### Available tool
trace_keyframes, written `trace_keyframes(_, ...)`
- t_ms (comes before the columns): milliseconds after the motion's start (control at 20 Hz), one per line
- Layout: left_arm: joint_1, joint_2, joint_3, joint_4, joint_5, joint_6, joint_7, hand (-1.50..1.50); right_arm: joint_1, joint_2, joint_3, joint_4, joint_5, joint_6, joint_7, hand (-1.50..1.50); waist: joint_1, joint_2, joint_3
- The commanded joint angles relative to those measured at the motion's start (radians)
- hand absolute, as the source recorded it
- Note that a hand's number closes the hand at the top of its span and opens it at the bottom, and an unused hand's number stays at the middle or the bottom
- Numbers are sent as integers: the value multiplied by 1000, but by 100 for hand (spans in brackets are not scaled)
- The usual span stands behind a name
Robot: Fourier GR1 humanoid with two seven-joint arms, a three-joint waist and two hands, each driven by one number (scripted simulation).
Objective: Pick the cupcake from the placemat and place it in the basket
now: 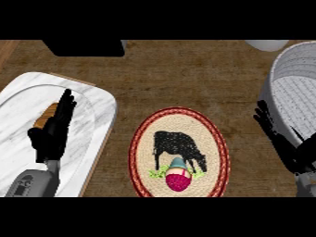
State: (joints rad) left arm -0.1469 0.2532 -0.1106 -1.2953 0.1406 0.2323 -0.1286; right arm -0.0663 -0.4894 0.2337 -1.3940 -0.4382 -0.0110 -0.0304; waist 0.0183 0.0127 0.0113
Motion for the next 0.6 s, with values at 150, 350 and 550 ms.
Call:
trace_keyframes(150,-40,64,-41,-64,-34,-67,11,0,-124,-1,39,-261,246,-28,-378,150,-45,-54,-9)
trace_keyframes(350,-56,74,-79,-72,-33,-128,14,0,-250,-49,123,-438,408,0,-535,150,-20,-92,-13)
trace_keyframes(550,-70,82,-96,-90,-32,-159,18,0,-208,37,254,-494,655,-162,-685,-150,-41,-59,-8)
